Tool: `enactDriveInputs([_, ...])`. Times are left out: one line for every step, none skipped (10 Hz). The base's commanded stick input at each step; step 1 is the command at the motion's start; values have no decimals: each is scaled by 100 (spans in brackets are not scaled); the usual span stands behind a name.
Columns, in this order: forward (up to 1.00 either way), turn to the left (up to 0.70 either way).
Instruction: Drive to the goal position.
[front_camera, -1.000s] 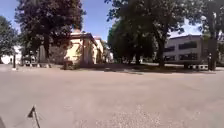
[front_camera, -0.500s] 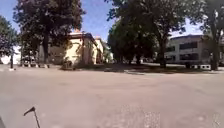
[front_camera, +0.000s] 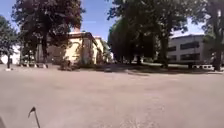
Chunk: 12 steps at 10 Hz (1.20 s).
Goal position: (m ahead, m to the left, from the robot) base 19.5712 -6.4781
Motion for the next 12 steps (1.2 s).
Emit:
enactDriveInputs([70,-14])
enactDriveInputs([70,-12])
enactDriveInputs([70,-9])
enactDriveInputs([70,-2])
enactDriveInputs([70,0])
enactDriveInputs([70,0])
enactDriveInputs([70,0])
enactDriveInputs([70,0])
enactDriveInputs([70,0])
enactDriveInputs([70,0])
enactDriveInputs([70,0])
enactDriveInputs([70,0])
